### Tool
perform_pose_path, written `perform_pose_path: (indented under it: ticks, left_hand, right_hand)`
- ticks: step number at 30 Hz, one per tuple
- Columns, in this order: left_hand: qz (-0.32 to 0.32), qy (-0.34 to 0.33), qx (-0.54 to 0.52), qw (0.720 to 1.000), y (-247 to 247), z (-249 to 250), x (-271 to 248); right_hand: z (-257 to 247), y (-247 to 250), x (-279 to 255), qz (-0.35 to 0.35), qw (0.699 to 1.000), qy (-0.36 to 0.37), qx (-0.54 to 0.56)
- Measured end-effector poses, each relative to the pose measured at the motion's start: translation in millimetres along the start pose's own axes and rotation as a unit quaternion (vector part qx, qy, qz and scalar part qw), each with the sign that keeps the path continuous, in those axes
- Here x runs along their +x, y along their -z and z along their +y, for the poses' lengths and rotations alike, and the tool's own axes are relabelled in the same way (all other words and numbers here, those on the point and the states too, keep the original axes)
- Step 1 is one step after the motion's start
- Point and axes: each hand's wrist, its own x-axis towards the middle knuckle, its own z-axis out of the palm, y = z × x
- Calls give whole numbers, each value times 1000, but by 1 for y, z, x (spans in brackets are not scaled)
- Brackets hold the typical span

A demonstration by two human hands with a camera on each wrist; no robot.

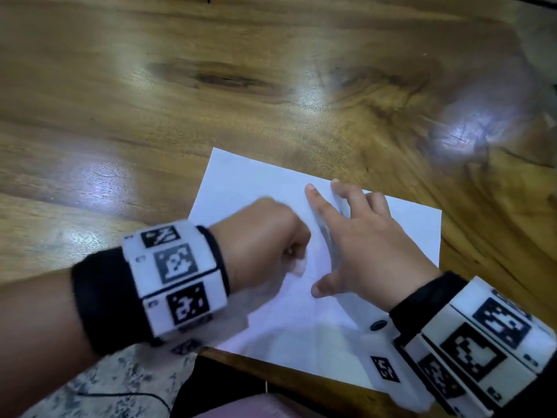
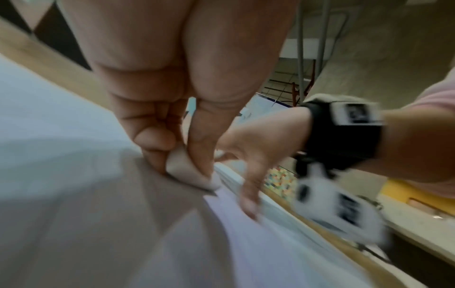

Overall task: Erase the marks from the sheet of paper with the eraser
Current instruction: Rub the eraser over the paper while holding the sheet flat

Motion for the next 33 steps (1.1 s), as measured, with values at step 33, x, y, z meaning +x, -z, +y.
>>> perform_pose_path:
  ticks: [33]
  left_hand:
    - [50, 58, -21, 997, -2, -25, -32]
  right_hand:
    - [-2, 5, -4, 0, 1000, 2, 13]
